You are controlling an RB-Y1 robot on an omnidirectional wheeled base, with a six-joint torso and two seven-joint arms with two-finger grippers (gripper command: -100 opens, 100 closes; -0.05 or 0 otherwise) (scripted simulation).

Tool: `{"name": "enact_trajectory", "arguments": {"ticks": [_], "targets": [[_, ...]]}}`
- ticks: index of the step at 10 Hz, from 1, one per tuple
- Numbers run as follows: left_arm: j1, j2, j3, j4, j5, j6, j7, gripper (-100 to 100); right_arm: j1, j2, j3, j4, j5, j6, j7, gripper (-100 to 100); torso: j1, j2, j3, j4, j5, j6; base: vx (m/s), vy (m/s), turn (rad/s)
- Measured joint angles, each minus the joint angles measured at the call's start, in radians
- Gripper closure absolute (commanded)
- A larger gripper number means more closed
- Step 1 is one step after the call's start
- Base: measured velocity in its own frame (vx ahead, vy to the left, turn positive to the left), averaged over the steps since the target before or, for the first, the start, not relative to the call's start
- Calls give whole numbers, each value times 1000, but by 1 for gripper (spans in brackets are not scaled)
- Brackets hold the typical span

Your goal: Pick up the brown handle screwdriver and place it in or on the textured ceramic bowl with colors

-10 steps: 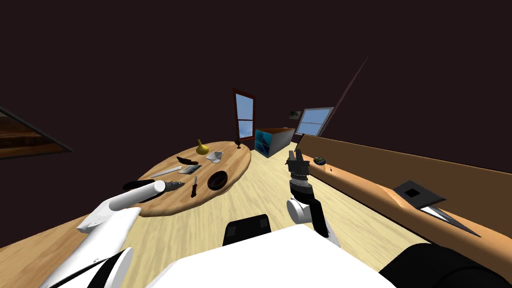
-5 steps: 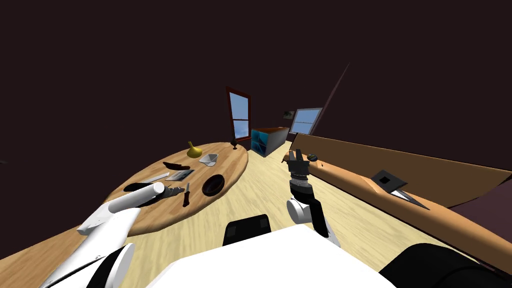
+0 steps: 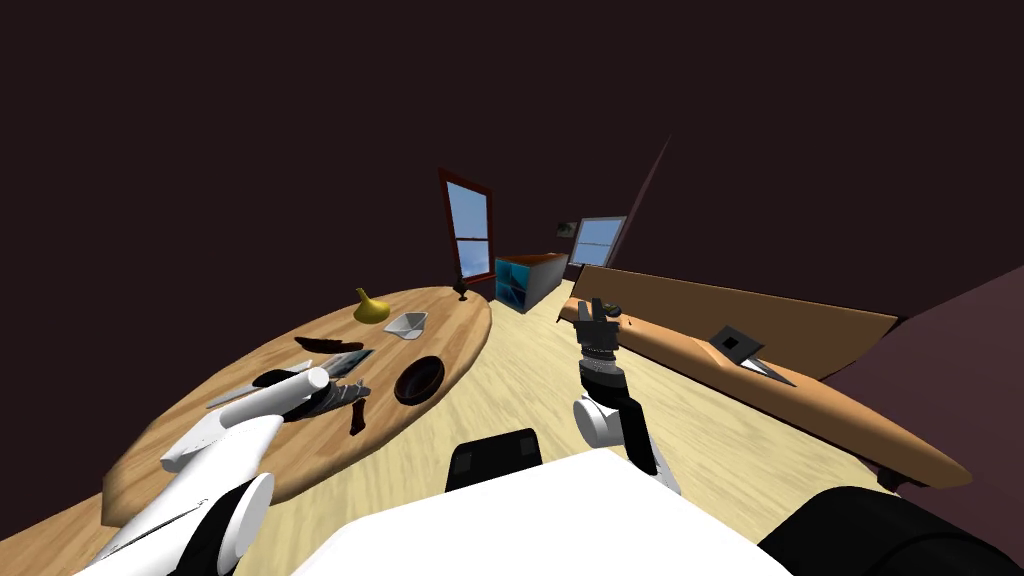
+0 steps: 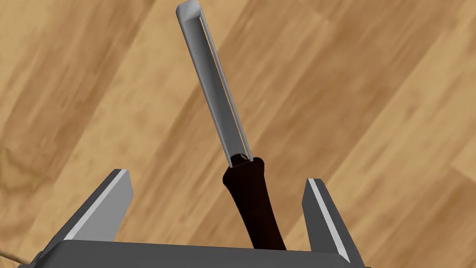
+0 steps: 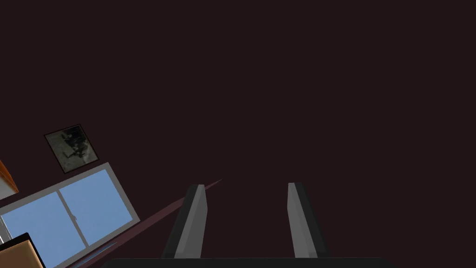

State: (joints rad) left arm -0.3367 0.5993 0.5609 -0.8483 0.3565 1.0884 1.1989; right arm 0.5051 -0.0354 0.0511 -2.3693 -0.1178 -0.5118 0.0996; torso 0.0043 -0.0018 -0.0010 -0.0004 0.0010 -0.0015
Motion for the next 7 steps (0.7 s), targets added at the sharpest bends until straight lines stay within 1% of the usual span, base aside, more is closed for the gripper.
{"name": "enact_trajectory", "arguments": {"ticks": [2,3,5,6,7], "targets": [[3,-3,4,10,-3,41,29,-100,0,0,0,0,0,0,0,0,0,1,0,0,0,-1,14,58,-136],[-7,5,6,45,-3,61,39,-100,0,0,0,0,0,0,0,0,0,1,0,0,0,-1,20,62,-118],[12,-5,10,28,-7,118,74,-100,0,0,0,0,0,0,0,0,0,0,0,0,0,-1,18,46,-83],[7,-2,11,47,-7,125,79,-100,0,0,0,0,0,0,0,0,-1,0,0,0,0,-1,4,11,-1],[6,-1,11,50,-7,124,79,0,0,0,0,0,0,0,0,0,-3,1,1,0,-1,-1,0,0,0]]}}
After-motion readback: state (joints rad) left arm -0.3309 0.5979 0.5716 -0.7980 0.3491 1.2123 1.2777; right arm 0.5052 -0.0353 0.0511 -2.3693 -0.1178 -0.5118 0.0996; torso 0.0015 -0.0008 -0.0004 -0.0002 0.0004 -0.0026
